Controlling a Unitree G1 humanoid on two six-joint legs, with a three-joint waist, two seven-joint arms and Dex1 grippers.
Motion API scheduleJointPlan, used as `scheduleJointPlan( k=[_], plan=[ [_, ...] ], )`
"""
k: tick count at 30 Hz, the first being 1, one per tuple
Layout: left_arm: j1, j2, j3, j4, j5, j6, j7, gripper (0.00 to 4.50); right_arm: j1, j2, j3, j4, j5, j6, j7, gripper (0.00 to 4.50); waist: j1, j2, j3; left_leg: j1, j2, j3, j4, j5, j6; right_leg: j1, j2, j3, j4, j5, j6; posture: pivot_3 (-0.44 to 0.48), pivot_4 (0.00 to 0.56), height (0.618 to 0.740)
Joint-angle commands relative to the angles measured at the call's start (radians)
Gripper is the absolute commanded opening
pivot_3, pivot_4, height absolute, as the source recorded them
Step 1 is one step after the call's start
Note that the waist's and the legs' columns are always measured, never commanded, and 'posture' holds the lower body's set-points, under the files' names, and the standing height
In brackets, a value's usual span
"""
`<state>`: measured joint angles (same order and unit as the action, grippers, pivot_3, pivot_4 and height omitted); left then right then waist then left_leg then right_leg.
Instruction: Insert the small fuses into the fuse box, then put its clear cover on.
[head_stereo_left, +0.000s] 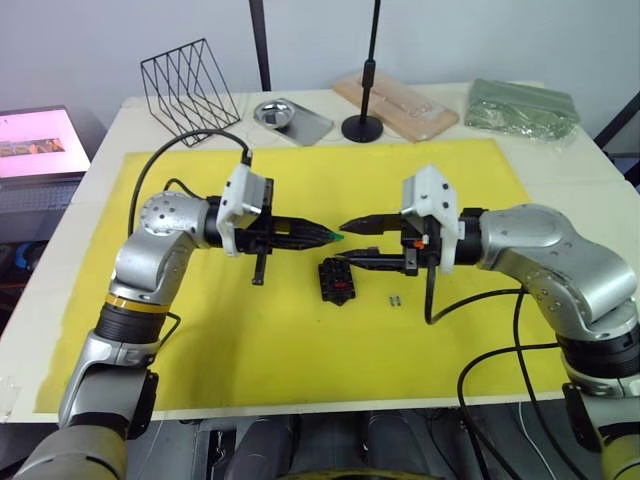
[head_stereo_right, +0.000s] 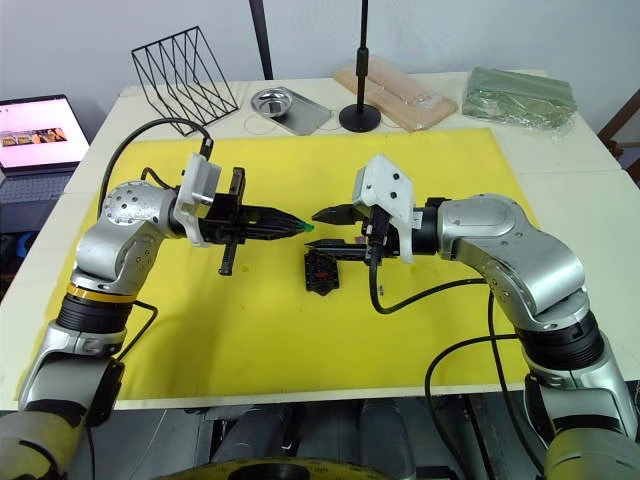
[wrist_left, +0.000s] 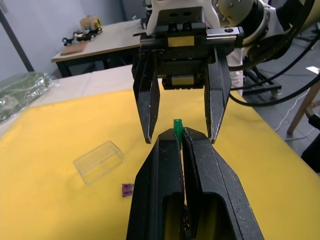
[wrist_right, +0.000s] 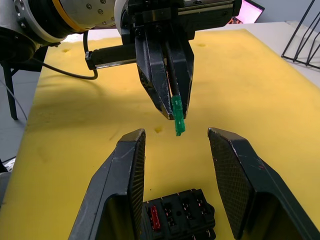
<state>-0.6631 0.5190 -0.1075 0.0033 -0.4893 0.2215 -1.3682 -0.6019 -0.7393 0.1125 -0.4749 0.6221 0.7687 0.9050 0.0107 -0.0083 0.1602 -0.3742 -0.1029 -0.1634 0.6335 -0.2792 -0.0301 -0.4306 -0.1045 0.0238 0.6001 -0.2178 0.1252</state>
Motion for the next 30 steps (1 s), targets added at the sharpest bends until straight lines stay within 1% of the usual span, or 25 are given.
scheduleJointPlan(
  k=[1,10,13,18,22,29,30],
  plan=[
    [-0.015,0.005,0.005,0.001,0.007,-0.023,-0.007,0.00,-0.027,0.002,-0.028,-0.030,0.011,-0.004,-0.004,2.03,0.000,0.000,0.000,0.000,0.000,0.000,0.000,0.000,0.000,0.000,0.000,0.000,0.000,0.000,0.000,0.000,0.150,0.740],
    [-0.025,-0.003,0.002,0.019,0.023,-0.053,-0.018,0.00,-0.016,0.009,-0.027,-0.022,0.003,-0.022,0.000,2.03,0.000,0.000,0.000,0.000,0.000,0.000,0.000,0.000,0.000,0.000,0.000,0.000,0.001,0.000,0.000,0.000,0.150,0.740],
    [-0.024,-0.006,0.003,0.017,0.020,-0.049,-0.019,0.00,-0.011,0.009,-0.028,-0.020,0.003,-0.031,0.005,1.56,0.000,0.000,0.000,0.000,0.000,0.000,0.001,0.000,0.000,0.000,0.000,0.000,0.001,0.000,0.000,0.000,0.150,0.740],
    [-0.019,-0.012,0.005,0.011,0.014,-0.042,-0.014,0.00,0.014,0.004,-0.024,-0.010,-0.013,-0.060,0.017,0.04,0.000,0.000,0.000,0.000,0.000,0.000,0.001,0.000,0.000,0.000,0.000,0.000,0.002,0.000,0.000,0.000,0.150,0.740],
    [-0.013,-0.008,0.001,0.010,0.019,-0.054,-0.030,0.00,0.016,0.003,-0.026,-0.008,-0.012,-0.063,0.019,0.04,-0.002,0.000,0.000,0.000,0.000,0.000,0.002,0.000,0.000,0.000,0.001,0.000,0.002,0.001,0.000,0.000,0.150,0.740],
    [0.004,0.001,0.000,0.023,0.036,-0.070,-0.032,0.00,-0.021,-0.011,-0.037,-0.009,0.004,-0.031,0.025,0.04,-0.001,0.000,0.000,0.000,0.000,0.000,0.005,0.000,0.000,0.001,0.001,0.000,0.004,0.001,0.000,0.000,0.150,0.740],
    [0.011,0.006,0.001,0.027,0.041,-0.072,-0.032,0.25,-0.029,-0.017,-0.038,-0.011,0.007,-0.021,0.029,0.01,-0.001,0.000,0.000,0.000,0.000,0.000,0.005,0.000,0.000,0.001,0.001,0.000,0.004,0.001,0.000,0.000,0.150,0.740]
  ],
)
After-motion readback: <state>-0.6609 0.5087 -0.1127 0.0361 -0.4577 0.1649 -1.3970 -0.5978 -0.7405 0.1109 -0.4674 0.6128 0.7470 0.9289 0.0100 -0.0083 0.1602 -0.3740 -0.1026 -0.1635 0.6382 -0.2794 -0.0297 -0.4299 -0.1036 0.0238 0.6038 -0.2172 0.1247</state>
